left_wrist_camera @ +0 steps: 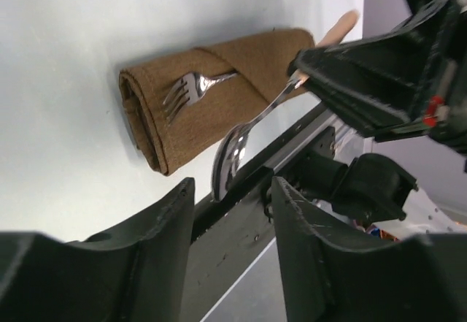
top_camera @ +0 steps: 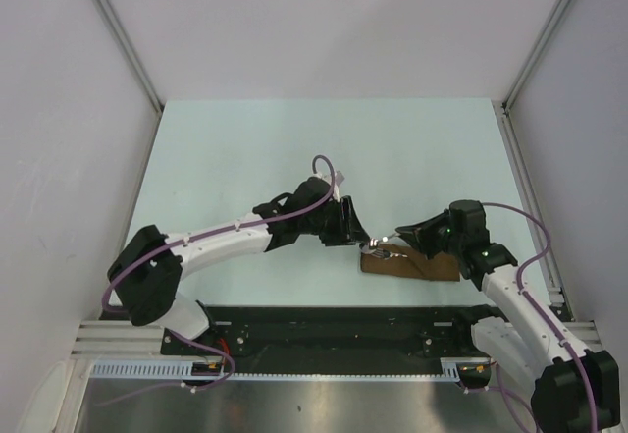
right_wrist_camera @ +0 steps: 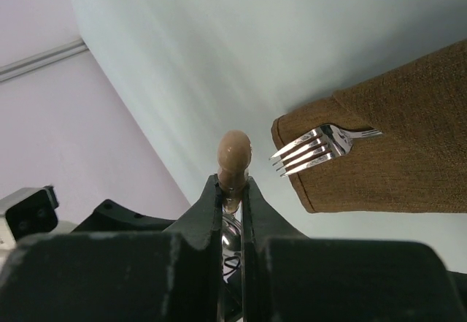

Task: Fold the napkin into a case and place the utensils inside
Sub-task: Pass from the right arm to the left

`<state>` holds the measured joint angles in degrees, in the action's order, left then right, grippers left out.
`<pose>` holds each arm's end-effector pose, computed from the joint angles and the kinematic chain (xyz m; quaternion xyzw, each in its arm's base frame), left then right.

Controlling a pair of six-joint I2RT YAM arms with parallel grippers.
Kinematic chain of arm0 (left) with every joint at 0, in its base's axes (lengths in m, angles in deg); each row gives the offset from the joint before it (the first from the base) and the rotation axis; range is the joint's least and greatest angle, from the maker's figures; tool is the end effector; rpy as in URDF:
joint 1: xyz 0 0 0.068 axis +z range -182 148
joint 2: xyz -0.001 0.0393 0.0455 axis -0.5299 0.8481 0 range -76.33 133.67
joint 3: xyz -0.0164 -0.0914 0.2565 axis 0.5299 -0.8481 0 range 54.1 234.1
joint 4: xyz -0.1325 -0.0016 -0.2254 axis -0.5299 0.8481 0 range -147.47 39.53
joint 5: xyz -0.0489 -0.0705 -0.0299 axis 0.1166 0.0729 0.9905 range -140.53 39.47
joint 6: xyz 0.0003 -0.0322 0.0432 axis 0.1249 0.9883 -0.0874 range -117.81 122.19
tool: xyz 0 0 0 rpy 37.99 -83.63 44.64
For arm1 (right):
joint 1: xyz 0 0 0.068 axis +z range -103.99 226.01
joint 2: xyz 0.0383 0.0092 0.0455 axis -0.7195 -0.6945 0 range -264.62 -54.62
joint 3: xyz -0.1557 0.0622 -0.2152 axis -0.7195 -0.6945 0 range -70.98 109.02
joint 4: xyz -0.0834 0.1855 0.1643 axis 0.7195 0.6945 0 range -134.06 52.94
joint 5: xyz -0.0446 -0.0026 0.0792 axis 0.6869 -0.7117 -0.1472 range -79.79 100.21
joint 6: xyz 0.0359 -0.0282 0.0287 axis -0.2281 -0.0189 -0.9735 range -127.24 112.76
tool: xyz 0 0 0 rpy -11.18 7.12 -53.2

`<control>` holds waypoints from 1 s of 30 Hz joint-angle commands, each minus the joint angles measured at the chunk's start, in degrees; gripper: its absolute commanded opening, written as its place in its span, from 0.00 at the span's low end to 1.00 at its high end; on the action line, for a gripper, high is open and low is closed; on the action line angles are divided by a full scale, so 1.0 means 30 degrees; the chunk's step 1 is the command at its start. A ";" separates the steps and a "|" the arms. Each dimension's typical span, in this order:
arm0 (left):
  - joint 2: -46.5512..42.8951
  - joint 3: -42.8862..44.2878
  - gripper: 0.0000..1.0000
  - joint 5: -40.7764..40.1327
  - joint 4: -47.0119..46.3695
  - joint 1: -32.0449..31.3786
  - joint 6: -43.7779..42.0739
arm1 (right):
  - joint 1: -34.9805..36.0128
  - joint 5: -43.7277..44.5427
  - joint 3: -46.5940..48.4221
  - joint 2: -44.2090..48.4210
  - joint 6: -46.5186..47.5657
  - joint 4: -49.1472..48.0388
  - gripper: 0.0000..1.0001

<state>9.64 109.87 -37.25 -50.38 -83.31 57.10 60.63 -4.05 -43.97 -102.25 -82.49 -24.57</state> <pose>0.1997 -0.2625 0.2396 0.0234 0.8912 -0.4149 0.1818 0.1676 0.0528 0.2084 0.4089 0.8031 0.3752 0.2167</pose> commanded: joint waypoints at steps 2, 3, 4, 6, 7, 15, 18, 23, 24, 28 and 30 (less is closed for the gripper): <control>0.0404 0.0571 0.48 0.2164 -0.0401 -0.0094 -0.0054 | -0.0504 -0.0080 -0.0095 0.0703 -0.0436 -0.0342 0.00; 0.0520 0.0571 0.47 0.2224 -0.0401 -0.0094 0.0005 | -0.0592 -0.0167 -0.0124 0.0761 -0.0466 -0.0459 0.00; 0.0522 0.0571 0.43 0.2253 -0.0343 -0.0094 0.0034 | -0.0767 -0.0342 -0.0124 0.0733 -0.0495 -0.0460 0.00; 0.0580 0.0512 0.39 0.2370 -0.0576 -0.0094 0.0180 | -0.0798 -0.0373 -0.0124 0.0704 -0.0554 -0.0431 0.00; 0.0638 0.0512 0.35 0.2371 -0.0867 -0.0094 0.0239 | -0.0798 -0.0344 -0.0182 0.0790 -0.0612 -0.0431 0.00; 0.1839 0.0776 0.25 0.3513 -0.2100 -0.0328 0.1089 | -0.0857 -0.0432 -0.0593 0.1405 -0.1022 -0.0577 0.00; 0.2132 0.0981 0.22 0.3543 -0.1925 -0.0445 0.1118 | -0.1032 -0.0549 -0.0681 0.1728 -0.1081 -0.0460 0.00; 0.2250 0.1127 0.13 0.3192 -0.1691 -0.0446 0.1061 | -0.1091 -0.0871 -0.0739 0.1845 -0.0848 -0.0169 0.00; 0.2134 0.1214 0.09 0.3075 -0.1603 -0.0446 0.0886 | -0.1149 -0.0929 -0.0769 0.1933 -0.0818 -0.0080 0.00; 0.2075 0.1509 0.22 0.2694 -0.0988 -0.0446 0.0533 | -0.1266 -0.0900 -0.0945 0.2226 -0.0642 0.0446 0.00; 0.2016 0.1450 0.37 0.2518 -0.0783 -0.0417 0.0533 | -0.1412 -0.1046 -0.1032 0.2343 -0.0642 0.0478 0.00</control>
<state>16.55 111.74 -28.31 -53.03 -84.51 59.29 57.02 -5.78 -46.53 -96.48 -84.76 -24.64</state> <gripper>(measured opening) 0.271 0.069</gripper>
